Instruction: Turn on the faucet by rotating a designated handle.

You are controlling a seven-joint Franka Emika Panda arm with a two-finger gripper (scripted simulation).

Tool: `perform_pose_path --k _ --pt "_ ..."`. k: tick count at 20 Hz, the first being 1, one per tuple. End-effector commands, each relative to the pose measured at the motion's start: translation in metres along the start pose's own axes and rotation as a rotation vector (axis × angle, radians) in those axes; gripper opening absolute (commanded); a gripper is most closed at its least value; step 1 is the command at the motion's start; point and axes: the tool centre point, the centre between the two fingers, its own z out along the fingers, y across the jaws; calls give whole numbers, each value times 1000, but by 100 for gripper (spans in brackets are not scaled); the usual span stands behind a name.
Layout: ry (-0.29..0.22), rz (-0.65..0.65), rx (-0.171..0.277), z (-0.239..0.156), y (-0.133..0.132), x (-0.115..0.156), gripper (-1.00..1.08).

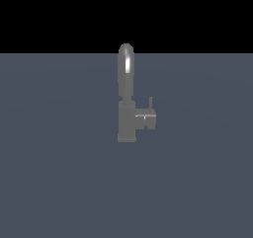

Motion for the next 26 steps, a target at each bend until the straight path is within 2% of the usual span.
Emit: perform_pose_path --k 1,7,13,19,26 --pt "0 0 0 0 0 0 -100" --pt "-11 13 12 1 0 5 -100" --pt "-45 51 49 2 2 20 -100" --pt "-104 116 112 7 6 45 -100" --pt "-197 219 213 18 16 83 -100"
